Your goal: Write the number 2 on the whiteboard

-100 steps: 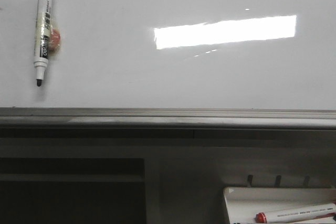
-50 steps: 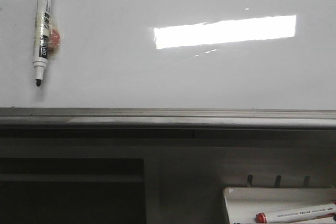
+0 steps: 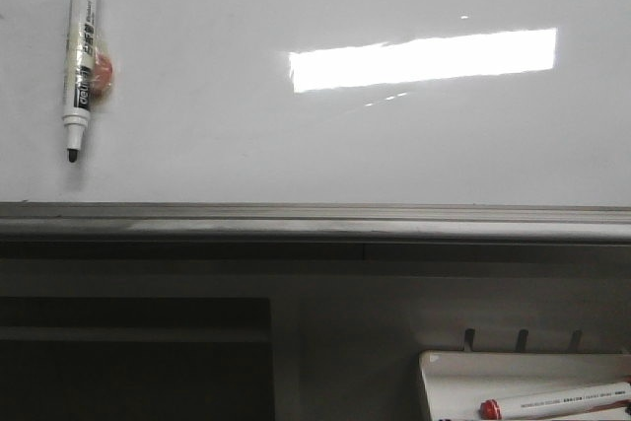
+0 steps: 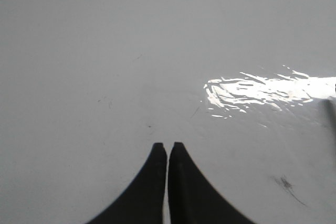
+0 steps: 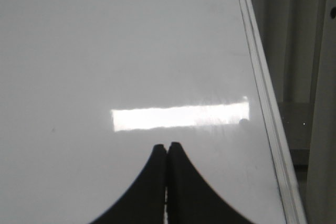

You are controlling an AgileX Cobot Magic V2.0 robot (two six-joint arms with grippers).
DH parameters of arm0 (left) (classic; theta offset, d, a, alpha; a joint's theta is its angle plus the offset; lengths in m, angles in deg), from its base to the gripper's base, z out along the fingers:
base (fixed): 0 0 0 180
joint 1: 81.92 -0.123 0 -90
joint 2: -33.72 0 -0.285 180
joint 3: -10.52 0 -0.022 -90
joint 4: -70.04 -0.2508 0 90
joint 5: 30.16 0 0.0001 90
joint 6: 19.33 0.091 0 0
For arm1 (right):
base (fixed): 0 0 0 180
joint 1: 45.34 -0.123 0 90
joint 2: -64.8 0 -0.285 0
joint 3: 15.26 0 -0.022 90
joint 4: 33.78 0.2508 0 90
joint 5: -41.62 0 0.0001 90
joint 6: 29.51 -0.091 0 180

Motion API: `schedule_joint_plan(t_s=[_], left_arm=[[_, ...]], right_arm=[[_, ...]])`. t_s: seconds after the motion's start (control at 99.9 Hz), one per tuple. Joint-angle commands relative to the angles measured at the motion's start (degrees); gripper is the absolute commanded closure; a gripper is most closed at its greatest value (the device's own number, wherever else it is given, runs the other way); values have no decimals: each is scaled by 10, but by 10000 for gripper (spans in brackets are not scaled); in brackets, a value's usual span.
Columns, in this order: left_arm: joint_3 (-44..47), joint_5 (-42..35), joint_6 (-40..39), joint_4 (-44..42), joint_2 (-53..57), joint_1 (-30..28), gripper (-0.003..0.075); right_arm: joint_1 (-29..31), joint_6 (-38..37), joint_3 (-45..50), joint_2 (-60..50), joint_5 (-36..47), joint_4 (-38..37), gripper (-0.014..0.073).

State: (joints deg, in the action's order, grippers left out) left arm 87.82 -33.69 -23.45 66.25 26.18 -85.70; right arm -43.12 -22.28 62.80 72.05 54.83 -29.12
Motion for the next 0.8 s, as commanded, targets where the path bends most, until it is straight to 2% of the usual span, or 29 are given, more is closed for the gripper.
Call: schedule_joint_plan(t_s=[0.0, 0.08, 0.13, 0.19, 0.25, 0.411, 0.541, 0.671, 0.791], left_arm=[[5, -50, -6, 1, 15, -1, 741], [5, -50, -6, 4, 15, -1, 741], [5, -56, -7, 16, 15, -1, 741], [3, -59, -7, 43, 15, -1, 741], [-6, -53, -7, 54, 13, -1, 741], [-71, 42, -7, 53, -24, -1, 741], [-138, 109, -5, 31, -71, -1, 741], [-196, 121, -5, 23, -120, -1, 741], [-230, 122, -5, 23, -152, -1, 740]], right_arm=[[2, 2, 14, -12, 76, -2, 657], [2, 2, 14, -12, 90, -1, 657], [2, -2, 12, -12, 65, 13, 657], [2, -17, -4, -11, -28, 59, 657], [2, -18, -29, -4, -124, 69, 655], [1, -18, -93, 52, -170, 118, 652], [1, -18, -178, 118, -299, 126, 652], [1, -18, -268, 187, -401, 126, 652], [1, -18, -326, 238, -450, 126, 652]])
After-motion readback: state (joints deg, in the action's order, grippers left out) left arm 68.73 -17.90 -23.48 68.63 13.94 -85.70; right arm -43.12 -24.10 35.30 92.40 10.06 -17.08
